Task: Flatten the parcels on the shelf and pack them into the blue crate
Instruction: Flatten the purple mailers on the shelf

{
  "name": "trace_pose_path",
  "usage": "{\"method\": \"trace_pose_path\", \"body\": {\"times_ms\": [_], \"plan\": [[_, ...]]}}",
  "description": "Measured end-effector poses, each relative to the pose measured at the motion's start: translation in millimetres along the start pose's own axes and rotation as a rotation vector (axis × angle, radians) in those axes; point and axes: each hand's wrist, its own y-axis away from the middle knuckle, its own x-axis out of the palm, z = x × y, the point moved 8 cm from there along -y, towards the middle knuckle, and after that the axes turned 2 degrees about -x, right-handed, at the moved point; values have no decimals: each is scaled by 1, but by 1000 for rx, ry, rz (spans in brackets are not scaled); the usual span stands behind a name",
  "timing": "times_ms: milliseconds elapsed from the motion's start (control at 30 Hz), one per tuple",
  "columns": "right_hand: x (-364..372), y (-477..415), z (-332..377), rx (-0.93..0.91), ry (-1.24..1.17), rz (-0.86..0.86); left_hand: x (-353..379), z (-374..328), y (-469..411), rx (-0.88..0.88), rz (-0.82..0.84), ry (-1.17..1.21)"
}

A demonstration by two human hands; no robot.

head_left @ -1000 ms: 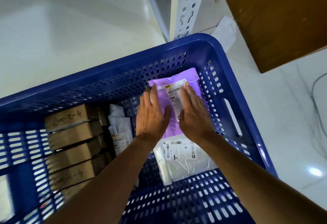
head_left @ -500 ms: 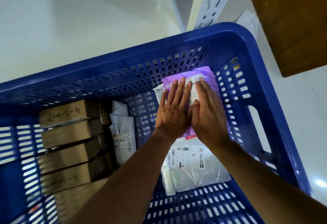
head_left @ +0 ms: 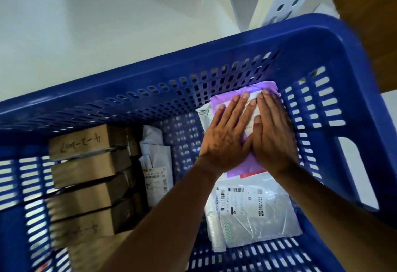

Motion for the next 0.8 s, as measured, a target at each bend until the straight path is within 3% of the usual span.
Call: {"method": "trace_pose_path", "body": {"times_ms": [133,267,567,800], "plan": [[8,-5,-7,67,-170,46,7,1,-2,-5,-5,48],[13,-10,-8,48,-194,81,11,2,-6,-19,1,32],[18,-20,-12,23,5,331,-6,3,-16,14,86,18],[-9,-33,-13,170,-90,511,-43,-1,-11,64,67,53]]}}
